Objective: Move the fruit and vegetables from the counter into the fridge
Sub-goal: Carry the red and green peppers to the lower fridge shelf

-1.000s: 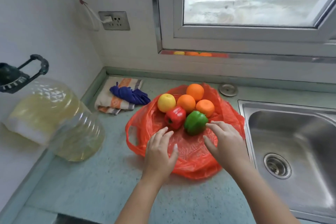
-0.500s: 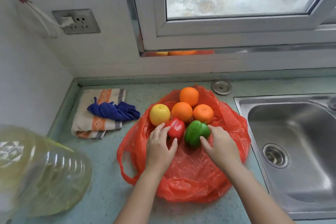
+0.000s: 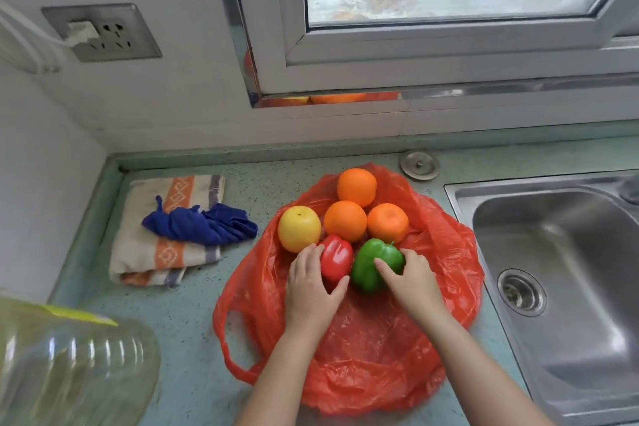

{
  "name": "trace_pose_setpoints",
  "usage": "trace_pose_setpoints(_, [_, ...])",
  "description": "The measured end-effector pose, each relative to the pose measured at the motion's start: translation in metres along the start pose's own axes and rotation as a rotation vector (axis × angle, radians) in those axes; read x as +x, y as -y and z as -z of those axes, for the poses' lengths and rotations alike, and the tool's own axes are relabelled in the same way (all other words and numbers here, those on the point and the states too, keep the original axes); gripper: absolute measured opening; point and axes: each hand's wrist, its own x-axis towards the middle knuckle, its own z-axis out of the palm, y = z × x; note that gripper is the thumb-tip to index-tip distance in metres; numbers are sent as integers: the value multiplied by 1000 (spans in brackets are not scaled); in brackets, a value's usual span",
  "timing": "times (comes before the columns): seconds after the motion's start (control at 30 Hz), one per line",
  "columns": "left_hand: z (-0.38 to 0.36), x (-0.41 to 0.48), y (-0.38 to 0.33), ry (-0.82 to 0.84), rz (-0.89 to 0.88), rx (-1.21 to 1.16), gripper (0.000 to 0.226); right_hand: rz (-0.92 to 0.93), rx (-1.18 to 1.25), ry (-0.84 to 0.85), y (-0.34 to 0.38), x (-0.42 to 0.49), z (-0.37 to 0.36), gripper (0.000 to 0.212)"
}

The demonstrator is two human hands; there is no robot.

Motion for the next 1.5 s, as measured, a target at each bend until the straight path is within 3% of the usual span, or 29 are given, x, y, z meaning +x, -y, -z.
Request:
trace_pose_setpoints(0.17, [-4, 0, 2, -3, 8, 8, 71, -141, 220, 22, -5, 7, -7, 66])
trace_pose_setpoints(0.4, [-5, 0, 2, 16, 20, -26, 75, -149, 250, 12, -5, 8, -12, 63])
trace_pose_setpoints(0.7, [9, -10, -8, -11, 62, -102, 76, -30, 283, 42, -1, -15, 3, 72])
trace_pose_setpoints(0.93, [35, -24, -35, -11, -30, -155, 69, 81, 325, 15, 1, -47, 35, 75])
trace_pose_setpoints(1.33, [60, -56, -83, 103, -258, -368, 63, 152, 454, -195, -23, -120, 85, 73])
trace_pose_setpoints(1.5, [50, -69, -103, 211, -309, -456, 80, 105, 485, -316, -45, -159, 100, 71])
